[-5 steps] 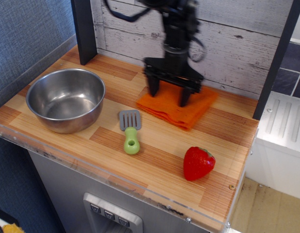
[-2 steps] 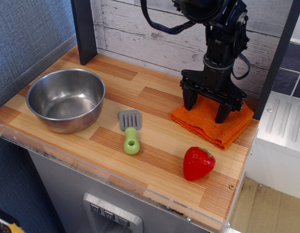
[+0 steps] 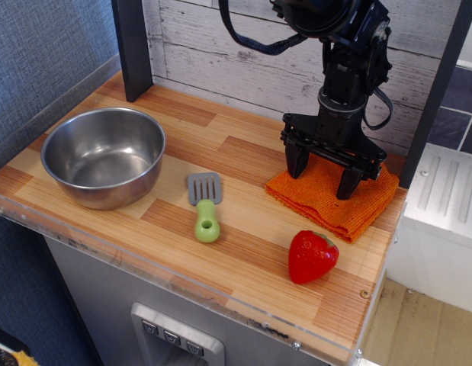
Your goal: Place the orange cloth in front of the red capsicum
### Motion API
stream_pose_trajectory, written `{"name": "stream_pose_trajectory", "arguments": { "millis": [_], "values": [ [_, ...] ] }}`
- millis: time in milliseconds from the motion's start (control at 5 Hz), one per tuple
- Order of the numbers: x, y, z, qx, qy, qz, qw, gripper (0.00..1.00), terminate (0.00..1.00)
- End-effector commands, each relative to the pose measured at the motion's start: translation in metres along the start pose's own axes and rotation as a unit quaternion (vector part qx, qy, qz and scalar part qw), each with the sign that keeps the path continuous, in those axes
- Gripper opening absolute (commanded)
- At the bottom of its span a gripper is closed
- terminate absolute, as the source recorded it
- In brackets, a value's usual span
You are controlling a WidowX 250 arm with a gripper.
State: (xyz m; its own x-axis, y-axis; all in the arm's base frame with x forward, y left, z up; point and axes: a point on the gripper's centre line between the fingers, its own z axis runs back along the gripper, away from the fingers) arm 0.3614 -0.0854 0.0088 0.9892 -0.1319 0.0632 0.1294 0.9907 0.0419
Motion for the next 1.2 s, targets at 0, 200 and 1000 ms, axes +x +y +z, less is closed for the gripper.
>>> {"name": "stream_pose_trajectory", "arguments": {
  "millis": [0, 200, 1000],
  "values": [
    [0.007, 0.012, 0.051, -0.009, -0.041, 0.019, 0.9989, 1.00, 0.00],
    [0.006, 0.015, 0.064, -0.015, -0.053, 0.023, 0.9982, 1.00, 0.00],
    [-0.011, 0.030, 0.116, -0.017, -0.066, 0.059, 0.9959, 1.00, 0.00]
  ]
}}
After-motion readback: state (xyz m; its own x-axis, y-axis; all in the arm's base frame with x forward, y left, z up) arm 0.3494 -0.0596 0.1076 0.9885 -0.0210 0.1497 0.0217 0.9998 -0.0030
